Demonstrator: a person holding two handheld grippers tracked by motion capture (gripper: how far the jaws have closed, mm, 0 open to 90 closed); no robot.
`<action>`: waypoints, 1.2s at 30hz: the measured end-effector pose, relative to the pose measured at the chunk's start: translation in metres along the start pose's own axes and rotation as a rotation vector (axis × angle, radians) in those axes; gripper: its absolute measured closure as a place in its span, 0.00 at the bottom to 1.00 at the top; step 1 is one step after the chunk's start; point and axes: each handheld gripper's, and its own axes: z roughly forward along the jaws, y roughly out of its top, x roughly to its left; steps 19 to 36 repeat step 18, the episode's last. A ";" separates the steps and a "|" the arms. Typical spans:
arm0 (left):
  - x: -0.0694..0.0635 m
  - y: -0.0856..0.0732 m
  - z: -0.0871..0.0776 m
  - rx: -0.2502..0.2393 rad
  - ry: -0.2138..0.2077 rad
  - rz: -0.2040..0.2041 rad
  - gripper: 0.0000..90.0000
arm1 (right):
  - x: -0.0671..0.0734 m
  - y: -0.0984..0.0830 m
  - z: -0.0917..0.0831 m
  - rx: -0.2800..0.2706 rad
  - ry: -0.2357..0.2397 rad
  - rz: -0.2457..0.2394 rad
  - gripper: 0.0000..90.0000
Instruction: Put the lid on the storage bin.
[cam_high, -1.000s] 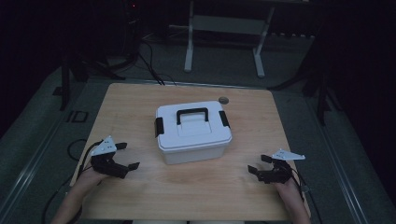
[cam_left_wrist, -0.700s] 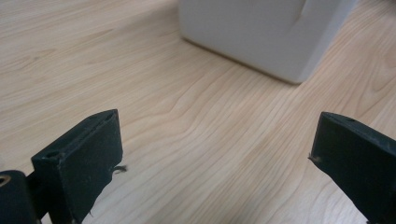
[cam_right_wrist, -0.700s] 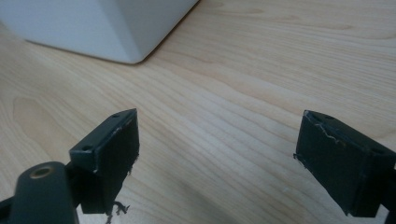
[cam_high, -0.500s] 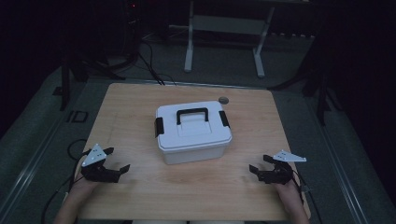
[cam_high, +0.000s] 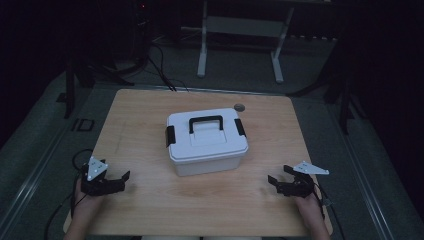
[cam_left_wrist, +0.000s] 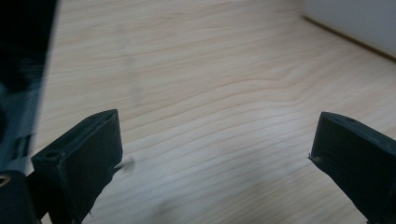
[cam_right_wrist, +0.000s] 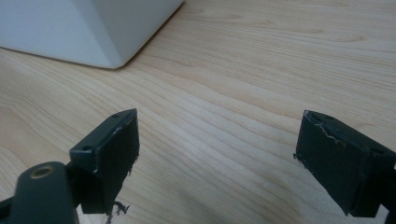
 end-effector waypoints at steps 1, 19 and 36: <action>0.000 -0.001 -0.002 -0.008 0.023 -0.006 0.02 | 0.000 0.000 0.000 0.003 0.001 -0.003 0.15; 0.006 -0.006 -0.004 -0.039 0.077 -0.050 0.02 | -0.002 -0.001 0.002 0.011 -0.017 0.010 0.15; 0.006 -0.006 -0.004 -0.039 0.077 -0.050 0.02 | -0.002 -0.001 0.002 0.011 -0.017 0.010 0.15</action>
